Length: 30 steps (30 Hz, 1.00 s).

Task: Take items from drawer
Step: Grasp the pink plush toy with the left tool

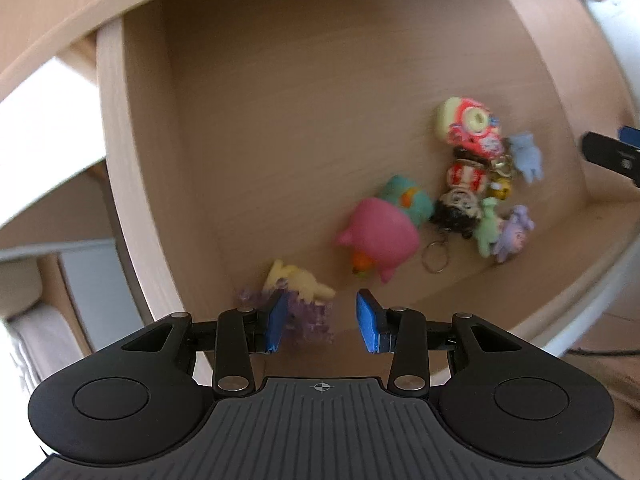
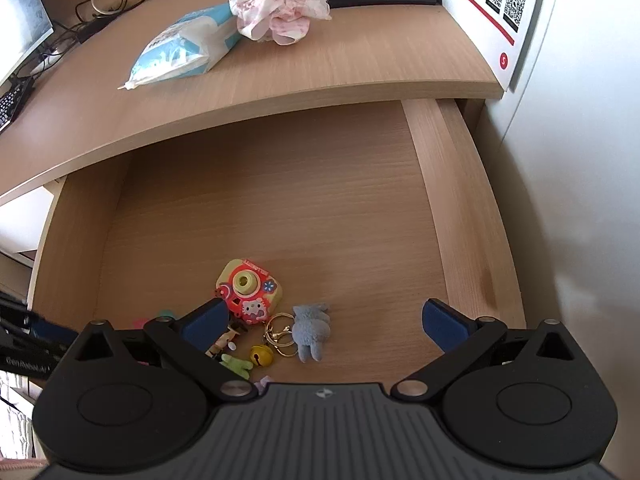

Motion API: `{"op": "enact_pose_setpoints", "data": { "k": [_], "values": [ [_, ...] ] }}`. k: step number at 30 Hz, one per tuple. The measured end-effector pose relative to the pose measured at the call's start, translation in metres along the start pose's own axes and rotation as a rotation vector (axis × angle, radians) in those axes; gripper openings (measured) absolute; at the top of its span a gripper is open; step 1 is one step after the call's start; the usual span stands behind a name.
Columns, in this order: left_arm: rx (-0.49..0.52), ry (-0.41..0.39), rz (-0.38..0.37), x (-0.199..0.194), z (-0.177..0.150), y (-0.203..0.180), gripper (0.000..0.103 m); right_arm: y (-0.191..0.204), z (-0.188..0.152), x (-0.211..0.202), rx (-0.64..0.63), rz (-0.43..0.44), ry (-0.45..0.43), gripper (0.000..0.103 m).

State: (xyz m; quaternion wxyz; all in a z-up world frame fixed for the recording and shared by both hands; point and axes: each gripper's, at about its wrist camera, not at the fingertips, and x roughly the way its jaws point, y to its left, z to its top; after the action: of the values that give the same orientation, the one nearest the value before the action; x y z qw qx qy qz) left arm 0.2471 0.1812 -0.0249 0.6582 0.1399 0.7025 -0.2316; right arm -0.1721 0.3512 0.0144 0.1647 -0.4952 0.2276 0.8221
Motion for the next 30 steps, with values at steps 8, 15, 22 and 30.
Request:
{"op": "enact_pose_setpoints", "data": {
  "k": [8,15,22,30],
  "values": [
    [-0.066,-0.020,-0.038,0.010,0.010,-0.008,0.033,0.002,0.000,0.000,0.006,-0.002,-0.002,0.103],
    [-0.049,-0.071,-0.192,0.012,0.006,-0.027,0.034,-0.003,0.002,-0.001,0.034,-0.011,-0.005,0.103],
    [0.199,-0.217,-0.038,-0.033,0.014,-0.047,0.034,-0.005,0.003,0.000,0.044,-0.014,-0.007,0.103],
    [0.034,-0.121,-0.068,0.019,0.034,-0.047,0.046,0.004,0.003,-0.003,0.030,0.000,-0.012,0.103]
  ]
}}
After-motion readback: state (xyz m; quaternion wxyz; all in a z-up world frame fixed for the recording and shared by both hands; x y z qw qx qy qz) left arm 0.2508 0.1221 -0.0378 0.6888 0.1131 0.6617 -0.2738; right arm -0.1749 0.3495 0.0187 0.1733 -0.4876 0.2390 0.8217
